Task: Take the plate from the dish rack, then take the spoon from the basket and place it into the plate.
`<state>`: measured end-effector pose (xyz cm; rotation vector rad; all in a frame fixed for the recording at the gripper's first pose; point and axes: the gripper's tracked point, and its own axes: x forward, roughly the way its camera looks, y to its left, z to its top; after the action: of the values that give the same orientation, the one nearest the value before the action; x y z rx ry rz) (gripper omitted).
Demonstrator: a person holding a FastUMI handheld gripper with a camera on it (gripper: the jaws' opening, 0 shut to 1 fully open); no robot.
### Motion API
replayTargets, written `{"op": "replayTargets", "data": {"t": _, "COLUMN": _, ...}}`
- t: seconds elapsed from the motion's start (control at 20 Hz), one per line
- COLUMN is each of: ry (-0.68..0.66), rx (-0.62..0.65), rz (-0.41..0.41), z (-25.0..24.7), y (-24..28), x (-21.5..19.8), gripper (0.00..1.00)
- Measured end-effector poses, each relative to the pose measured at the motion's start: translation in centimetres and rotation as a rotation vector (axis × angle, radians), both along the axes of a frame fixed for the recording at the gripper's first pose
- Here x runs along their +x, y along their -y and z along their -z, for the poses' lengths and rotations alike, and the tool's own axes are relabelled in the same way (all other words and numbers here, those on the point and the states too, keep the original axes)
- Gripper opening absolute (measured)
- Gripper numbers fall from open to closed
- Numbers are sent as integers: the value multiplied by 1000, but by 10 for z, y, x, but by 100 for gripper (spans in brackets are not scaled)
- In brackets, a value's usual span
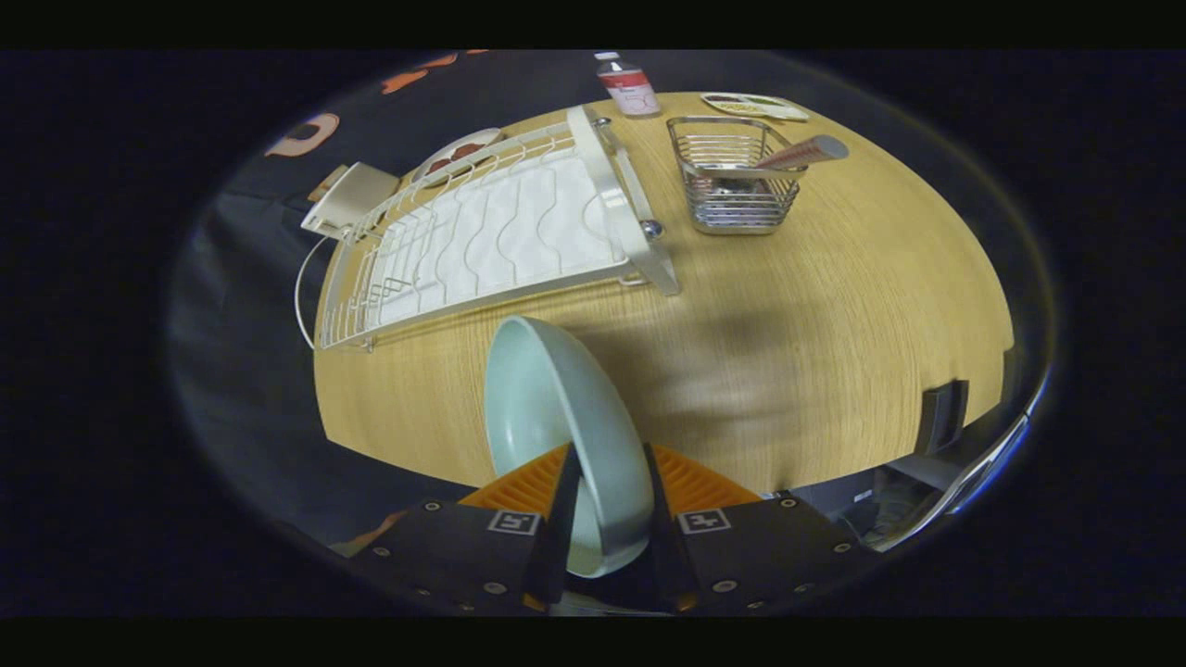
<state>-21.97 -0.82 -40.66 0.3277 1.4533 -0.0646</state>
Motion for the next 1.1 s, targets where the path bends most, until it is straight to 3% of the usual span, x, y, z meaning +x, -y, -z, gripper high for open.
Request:
{"op": "replayTargets", "data": {"t": 0.25, "ry": 7, "rx": -49, "rz": 39, "z": 9, "y": 17, "x": 9, "gripper": 51}}
{"op": "replayTargets", "data": {"t": 0.45, "ry": 23, "rx": -127, "rz": 17, "z": 10, "y": 33, "x": 12, "gripper": 56}}
{"op": "replayTargets", "data": {"t": 0.6, "ry": 58, "rx": -90, "rz": 51, "z": 6, "y": 29, "x": 21, "gripper": 61}}
{"op": "replayTargets", "data": {"t": 0.8, "ry": 162, "rx": -81, "rz": 92, "z": -4, "y": 33, "x": 39, "gripper": 60}}
{"op": "replayTargets", "data": {"t": 1.1, "ry": 380, "rx": -164, "rz": 102, "z": -27, "y": 57, "x": 68, "gripper": 72}}
